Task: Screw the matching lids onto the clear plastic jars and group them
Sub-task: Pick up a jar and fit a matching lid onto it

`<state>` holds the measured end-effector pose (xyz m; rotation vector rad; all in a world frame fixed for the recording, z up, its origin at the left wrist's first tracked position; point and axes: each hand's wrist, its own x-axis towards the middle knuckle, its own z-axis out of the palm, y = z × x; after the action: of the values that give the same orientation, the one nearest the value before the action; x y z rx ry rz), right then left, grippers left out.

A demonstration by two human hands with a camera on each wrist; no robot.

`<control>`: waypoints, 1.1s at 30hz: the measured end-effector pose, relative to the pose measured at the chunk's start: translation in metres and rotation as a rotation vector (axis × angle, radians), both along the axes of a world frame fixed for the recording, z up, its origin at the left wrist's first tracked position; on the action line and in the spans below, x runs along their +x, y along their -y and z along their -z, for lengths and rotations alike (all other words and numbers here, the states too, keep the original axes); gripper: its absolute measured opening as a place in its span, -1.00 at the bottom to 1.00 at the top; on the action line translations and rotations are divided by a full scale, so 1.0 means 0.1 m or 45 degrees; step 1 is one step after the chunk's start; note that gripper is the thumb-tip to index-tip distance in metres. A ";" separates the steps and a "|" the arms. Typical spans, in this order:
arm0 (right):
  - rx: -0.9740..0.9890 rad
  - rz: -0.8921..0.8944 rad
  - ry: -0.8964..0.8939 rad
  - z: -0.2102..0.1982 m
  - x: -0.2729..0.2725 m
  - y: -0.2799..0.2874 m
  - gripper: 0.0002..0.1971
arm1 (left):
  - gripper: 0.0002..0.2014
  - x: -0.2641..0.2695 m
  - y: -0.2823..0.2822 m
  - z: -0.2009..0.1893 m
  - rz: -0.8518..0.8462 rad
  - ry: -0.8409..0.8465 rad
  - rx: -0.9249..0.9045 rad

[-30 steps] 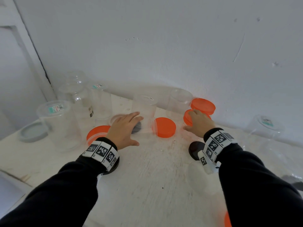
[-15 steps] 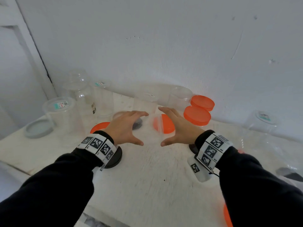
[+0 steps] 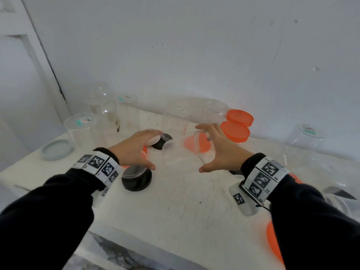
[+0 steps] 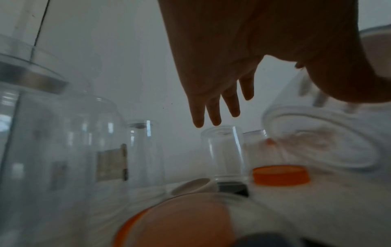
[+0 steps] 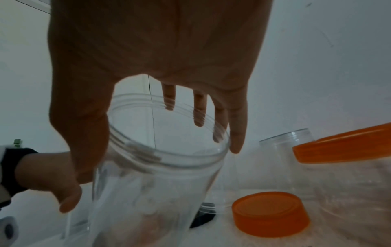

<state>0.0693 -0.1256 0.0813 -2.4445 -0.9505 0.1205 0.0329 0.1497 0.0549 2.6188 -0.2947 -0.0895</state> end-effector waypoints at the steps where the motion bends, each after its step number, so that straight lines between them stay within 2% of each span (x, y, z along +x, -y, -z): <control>1: -0.015 0.029 0.020 0.00 -0.03 0.03 0.07 | 0.02 -0.02 -0.08 0.02 -0.016 -0.033 0.079; 5: -0.121 0.098 0.108 0.04 -0.11 0.07 0.07 | 0.01 -0.08 -0.31 0.20 -0.015 -0.174 0.285; 11: -0.194 0.117 0.180 0.12 -0.21 -0.04 0.04 | 0.04 -0.07 -0.43 0.42 -0.067 -0.228 0.462; 16: -0.095 0.152 0.044 0.23 -0.29 -0.11 0.00 | 0.01 -0.06 -0.44 0.48 -0.136 -0.247 0.441; 20: 0.129 0.259 -0.132 0.38 -0.34 -0.11 0.07 | -0.04 -0.08 -0.44 0.46 -0.164 -0.195 0.406; 23: 0.359 0.364 -0.283 0.51 -0.38 -0.09 0.14 | -0.05 -0.09 -0.47 0.43 -0.173 -0.134 0.315; 26: 0.536 0.465 -0.354 0.63 -0.39 -0.08 0.17 | -0.06 -0.11 -0.45 0.37 -0.183 -0.014 0.093; 29: 0.601 0.500 -0.380 0.68 -0.42 -0.08 0.10 | -0.11 -0.11 -0.35 0.31 -0.173 0.114 -0.160; 31: 0.620 0.511 -0.395 0.72 -0.44 -0.07 0.05 | -0.18 -0.11 -0.25 0.27 -0.094 0.203 -0.234; 33: 0.645 0.531 -0.403 0.78 -0.46 -0.06 0.03 | -0.12 -0.14 -0.12 0.24 -0.033 0.210 -0.259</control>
<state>0.0228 -0.1195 0.0037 -2.0160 -0.2752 0.1008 0.0188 0.1613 0.0312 2.4302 -0.3094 0.1588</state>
